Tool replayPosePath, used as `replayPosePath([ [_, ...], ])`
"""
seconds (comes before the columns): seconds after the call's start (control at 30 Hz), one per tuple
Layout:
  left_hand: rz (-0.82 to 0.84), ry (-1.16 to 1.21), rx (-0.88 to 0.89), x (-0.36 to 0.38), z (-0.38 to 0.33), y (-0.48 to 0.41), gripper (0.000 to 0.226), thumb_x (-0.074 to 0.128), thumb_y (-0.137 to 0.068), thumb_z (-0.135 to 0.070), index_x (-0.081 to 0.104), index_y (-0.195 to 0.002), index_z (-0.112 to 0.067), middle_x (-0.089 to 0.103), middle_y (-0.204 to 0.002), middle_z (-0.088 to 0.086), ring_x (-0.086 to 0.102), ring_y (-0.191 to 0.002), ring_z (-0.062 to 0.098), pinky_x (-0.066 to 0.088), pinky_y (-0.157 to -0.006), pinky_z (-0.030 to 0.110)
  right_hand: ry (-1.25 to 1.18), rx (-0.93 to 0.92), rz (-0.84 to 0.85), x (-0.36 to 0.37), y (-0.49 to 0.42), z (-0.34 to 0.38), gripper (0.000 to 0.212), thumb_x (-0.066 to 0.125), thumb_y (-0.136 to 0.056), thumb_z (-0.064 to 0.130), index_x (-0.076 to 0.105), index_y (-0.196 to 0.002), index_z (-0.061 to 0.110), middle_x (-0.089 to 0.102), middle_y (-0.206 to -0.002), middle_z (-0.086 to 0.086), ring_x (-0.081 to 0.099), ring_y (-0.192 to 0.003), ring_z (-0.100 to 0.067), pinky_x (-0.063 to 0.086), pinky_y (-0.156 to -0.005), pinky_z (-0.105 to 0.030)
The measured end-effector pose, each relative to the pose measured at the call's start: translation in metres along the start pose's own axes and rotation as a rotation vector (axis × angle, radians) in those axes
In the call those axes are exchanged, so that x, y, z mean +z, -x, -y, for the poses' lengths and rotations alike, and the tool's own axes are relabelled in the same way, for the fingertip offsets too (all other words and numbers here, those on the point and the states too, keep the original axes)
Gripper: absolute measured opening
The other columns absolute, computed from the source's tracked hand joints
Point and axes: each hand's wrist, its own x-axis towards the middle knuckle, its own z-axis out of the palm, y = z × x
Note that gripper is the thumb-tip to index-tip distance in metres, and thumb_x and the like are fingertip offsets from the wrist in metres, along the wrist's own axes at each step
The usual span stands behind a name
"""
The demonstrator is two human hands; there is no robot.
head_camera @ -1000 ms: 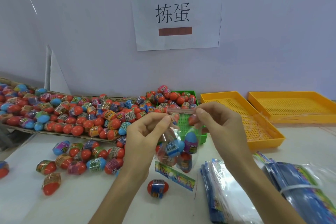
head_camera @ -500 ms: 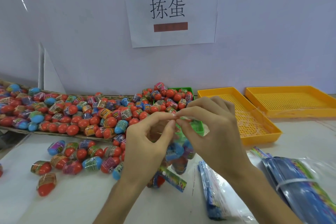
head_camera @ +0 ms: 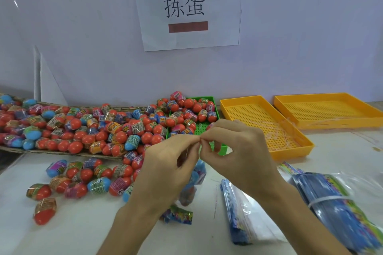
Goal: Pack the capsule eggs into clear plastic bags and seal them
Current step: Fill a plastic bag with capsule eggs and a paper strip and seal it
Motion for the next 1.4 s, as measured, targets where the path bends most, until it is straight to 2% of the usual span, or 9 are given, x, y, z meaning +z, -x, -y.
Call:
replayPosePath([
  [0.53,0.013,0.111,-0.012,-0.002,0.003,-0.001,0.018,0.061,-0.091,-0.02,0.075,-0.094,-0.009,0.069,-0.084,-0.012,0.064,-0.074,0.011,0.053,-0.067,0.018,-0.085,0.02,-0.164,0.008,0.004,-0.003,0.015,0.072,-0.075,0.001,0.064,-0.063,0.006,0.056,-0.064,0.001,0.049,-0.057,-0.017,0.044,-0.054,-0.03],
  [0.7,-0.04,0.226,-0.117,-0.004,-0.002,-0.001,0.013,0.061,-0.091,-0.02,0.071,-0.084,-0.015,0.064,-0.067,-0.01,0.064,-0.061,0.011,0.052,-0.055,0.023,-0.11,0.155,-0.305,-0.006,0.0,-0.018,0.013,0.069,-0.072,0.0,0.062,-0.064,0.008,0.057,-0.063,0.002,0.051,-0.058,-0.01,0.04,-0.057,-0.015],
  [0.83,-0.192,0.409,-0.328,-0.008,-0.005,-0.005,0.011,0.06,-0.093,-0.026,0.067,-0.085,-0.025,0.067,-0.07,-0.003,0.065,-0.057,0.014,0.054,-0.053,0.023,-0.384,0.523,-0.522,-0.017,-0.004,-0.033,0.012,0.064,-0.078,0.007,0.065,-0.069,0.016,0.059,-0.059,0.005,0.05,-0.058,-0.007,0.042,-0.056,-0.022],
  [1.0,-0.414,0.474,-0.498,-0.02,0.008,-0.012,0.016,0.059,-0.1,-0.012,0.067,-0.089,-0.02,0.071,-0.072,0.0,0.064,-0.056,0.014,0.05,-0.052,0.018,-0.686,0.969,-1.194,-0.083,0.005,-0.089,0.023,0.061,-0.085,0.006,0.056,-0.068,0.021,0.052,-0.051,0.012,0.043,-0.048,-0.003,0.033,-0.054,-0.019],
  [1.07,-0.441,0.473,-0.554,-0.022,0.013,-0.013,0.017,0.061,-0.1,-0.015,0.07,-0.088,-0.023,0.072,-0.075,-0.001,0.063,-0.061,0.019,0.05,-0.053,0.02,-0.689,0.993,-1.038,-0.094,0.011,-0.099,0.018,0.061,-0.088,0.003,0.064,-0.087,0.02,0.057,-0.058,0.01,0.051,-0.052,-0.002,0.039,-0.058,-0.016],
  [1.17,-0.448,0.473,-0.595,-0.021,0.016,-0.012,0.021,0.063,-0.098,-0.018,0.072,-0.085,-0.032,0.071,-0.076,-0.01,0.063,-0.067,0.006,0.052,-0.057,0.019,-0.575,0.945,-0.277,-0.079,0.008,-0.092,0.065,0.068,-0.091,0.0,0.043,-0.148,0.02,0.074,-0.102,0.008,0.071,-0.085,-0.006,0.051,-0.073,-0.02],
  [1.23,-0.433,0.461,-0.596,-0.021,0.017,-0.012,0.018,0.063,-0.099,-0.019,0.071,-0.088,-0.03,0.071,-0.076,-0.012,0.063,-0.067,0.001,0.052,-0.059,0.016,-0.407,0.882,0.269,-0.065,0.011,-0.086,0.082,0.07,-0.092,0.009,0.027,-0.157,0.034,0.055,-0.138,0.016,0.062,-0.111,-0.001,0.05,-0.08,-0.018],
  [1.3,-0.424,0.453,-0.59,-0.02,0.018,-0.011,0.016,0.063,-0.099,-0.018,0.07,-0.088,-0.028,0.071,-0.076,-0.011,0.063,-0.067,0.0,0.051,-0.061,0.013,-0.435,0.705,0.633,-0.068,0.015,-0.081,0.063,0.07,-0.093,0.028,0.042,-0.145,0.052,0.051,-0.146,0.018,0.055,-0.123,0.005,0.05,-0.091,-0.013],
  [1.4,-0.421,0.458,-0.585,-0.02,0.017,-0.012,0.017,0.062,-0.099,-0.018,0.07,-0.087,-0.028,0.071,-0.077,-0.008,0.064,-0.068,0.003,0.051,-0.06,0.014,-0.978,0.403,0.573,-0.093,0.007,-0.072,0.055,0.055,-0.103,0.034,0.036,-0.155,0.032,0.055,-0.147,-0.01,0.063,-0.123,-0.032,0.051,-0.103,-0.037],
])
